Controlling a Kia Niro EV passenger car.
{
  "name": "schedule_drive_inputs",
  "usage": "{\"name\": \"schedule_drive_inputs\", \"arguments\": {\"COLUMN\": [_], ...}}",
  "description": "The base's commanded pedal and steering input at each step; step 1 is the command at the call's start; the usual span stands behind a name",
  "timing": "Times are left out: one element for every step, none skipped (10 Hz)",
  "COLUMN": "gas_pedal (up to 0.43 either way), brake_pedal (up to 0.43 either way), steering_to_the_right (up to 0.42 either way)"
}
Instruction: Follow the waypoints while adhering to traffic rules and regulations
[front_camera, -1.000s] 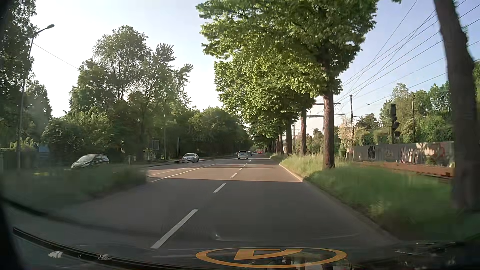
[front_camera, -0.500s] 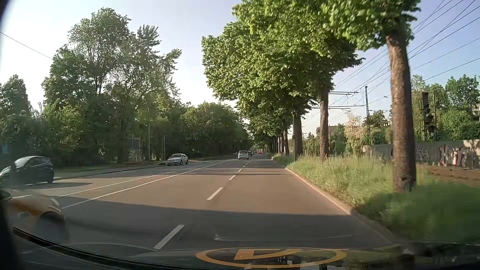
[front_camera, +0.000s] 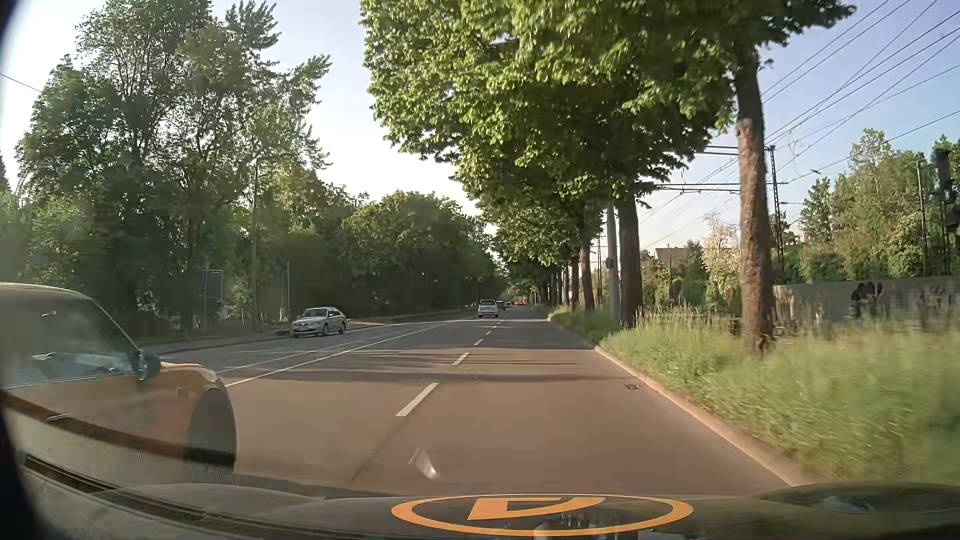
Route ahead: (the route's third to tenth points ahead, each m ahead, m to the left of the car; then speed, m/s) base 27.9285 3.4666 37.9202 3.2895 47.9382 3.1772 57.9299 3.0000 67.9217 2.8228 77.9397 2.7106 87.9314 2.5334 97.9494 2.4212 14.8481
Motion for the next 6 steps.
{"name": "schedule_drive_inputs", "arguments": {"gas_pedal": [0.13, 0.13, 0.13, 0.13, 0.13, 0.13], "brake_pedal": [0.0, 0.0, 0.0, 0.0, 0.0, 0.0], "steering_to_the_right": [-0.001, -0.001, -0.001, -0.001, -0.001, -0.001]}}
